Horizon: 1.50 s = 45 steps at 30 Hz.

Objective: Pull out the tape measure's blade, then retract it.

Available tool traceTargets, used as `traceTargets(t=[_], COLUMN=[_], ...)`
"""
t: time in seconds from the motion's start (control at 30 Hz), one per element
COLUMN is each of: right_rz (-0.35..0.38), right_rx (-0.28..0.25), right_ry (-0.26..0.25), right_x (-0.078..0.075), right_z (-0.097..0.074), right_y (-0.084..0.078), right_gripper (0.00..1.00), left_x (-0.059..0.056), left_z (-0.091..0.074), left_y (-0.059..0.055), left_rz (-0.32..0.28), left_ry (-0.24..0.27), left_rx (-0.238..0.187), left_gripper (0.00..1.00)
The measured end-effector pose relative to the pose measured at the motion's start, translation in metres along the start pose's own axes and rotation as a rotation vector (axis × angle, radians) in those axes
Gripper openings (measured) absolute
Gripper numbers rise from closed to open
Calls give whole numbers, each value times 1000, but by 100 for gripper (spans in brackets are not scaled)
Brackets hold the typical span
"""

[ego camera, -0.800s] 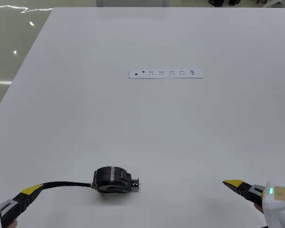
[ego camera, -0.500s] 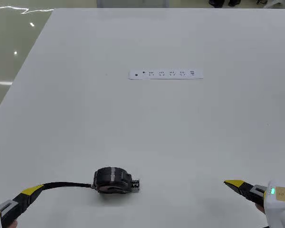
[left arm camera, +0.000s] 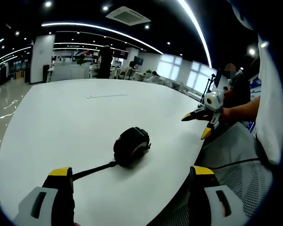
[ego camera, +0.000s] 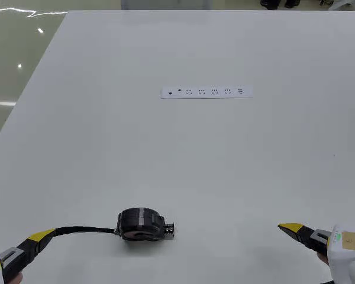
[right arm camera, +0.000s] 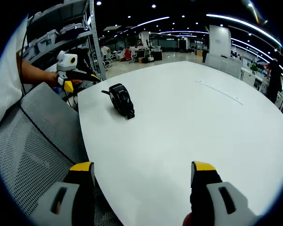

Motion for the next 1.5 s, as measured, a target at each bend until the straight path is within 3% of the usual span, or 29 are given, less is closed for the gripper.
traceTargets(t=[0.27,0.73,1.27,1.5], right_rz=[-34,-65,-103,-88], right_rx=[22,32,-3,-24], right_ry=[10,45,86,99], right_x=[-4,-11,-18,-20], right_z=[3,13,28,40], right_y=[2,6,18,21], right_gripper=[84,79,70,68], left_x=[2,4,4,6], left_z=[4,20,44,55], left_y=[2,13,21,22], left_rz=[18,115,212,237], left_ry=[-9,-75,-146,-170], left_rx=[5,38,79,94], left_gripper=[100,96,90,85])
Point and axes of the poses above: the centre of the closed fingertips' face, and the gripper's own axes: z roughly forward along the fingers, x roughly to its left, y roughly out of its top, the point moved 9 cm from there along -z, roughly backward along the fingers, and after that the axes turned 9 degrees about y, right-handed, at the moved point
